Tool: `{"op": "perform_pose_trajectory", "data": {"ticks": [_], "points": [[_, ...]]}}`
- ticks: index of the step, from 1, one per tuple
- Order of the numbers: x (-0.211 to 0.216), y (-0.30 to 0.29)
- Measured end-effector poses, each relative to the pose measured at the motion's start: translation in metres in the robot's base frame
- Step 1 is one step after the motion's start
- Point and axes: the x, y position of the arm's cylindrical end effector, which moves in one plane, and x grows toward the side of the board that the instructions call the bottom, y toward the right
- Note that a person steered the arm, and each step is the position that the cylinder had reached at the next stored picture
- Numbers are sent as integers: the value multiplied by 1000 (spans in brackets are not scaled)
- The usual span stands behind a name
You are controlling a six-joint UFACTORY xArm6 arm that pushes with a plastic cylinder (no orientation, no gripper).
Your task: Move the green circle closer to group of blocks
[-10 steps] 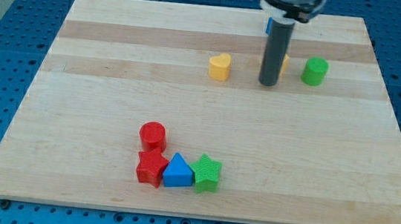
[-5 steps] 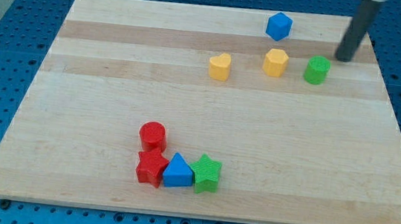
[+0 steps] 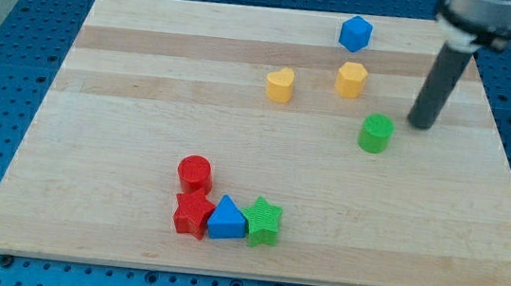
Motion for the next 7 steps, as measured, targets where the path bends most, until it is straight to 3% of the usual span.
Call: {"op": "perform_pose_trajectory", "data": {"ticks": [1, 2, 3, 4, 5, 6, 7], "points": [[56, -95], [76, -129], [49, -77], [6, -71], [2, -142], [44, -192], [41, -190]]}}
